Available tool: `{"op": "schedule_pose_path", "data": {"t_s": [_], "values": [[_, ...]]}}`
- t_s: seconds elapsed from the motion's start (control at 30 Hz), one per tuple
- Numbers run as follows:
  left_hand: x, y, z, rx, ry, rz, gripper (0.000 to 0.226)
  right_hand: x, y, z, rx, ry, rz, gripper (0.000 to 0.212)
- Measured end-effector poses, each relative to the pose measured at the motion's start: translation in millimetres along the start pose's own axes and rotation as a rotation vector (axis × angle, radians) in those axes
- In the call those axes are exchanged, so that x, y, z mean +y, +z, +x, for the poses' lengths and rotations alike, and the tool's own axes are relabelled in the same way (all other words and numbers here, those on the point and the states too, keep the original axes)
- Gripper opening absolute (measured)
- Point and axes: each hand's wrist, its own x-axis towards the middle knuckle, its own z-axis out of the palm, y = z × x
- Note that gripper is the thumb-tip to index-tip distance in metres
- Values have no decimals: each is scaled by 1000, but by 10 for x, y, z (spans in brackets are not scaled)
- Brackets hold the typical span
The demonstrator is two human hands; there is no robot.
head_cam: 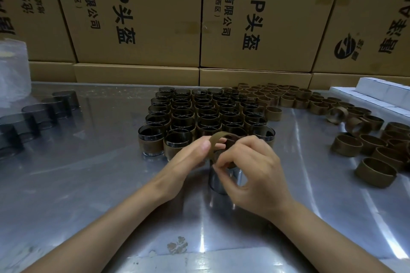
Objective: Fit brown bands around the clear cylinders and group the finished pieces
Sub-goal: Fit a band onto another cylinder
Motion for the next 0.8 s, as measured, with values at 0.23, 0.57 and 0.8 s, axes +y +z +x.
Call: {"op": "schedule_pose_path", "data": {"t_s": [0.23,0.57,0.8], "values": [[68,19,-12,-61,90,114,59,-32,0,15,-7,-116,-44,14],[133,69,-169,-104,197,172,31,-51,-8,16,-48,-31,17,5],[86,67,-176,-66,174,197,41,-15,55,-32,-100,275,148,27]]}}
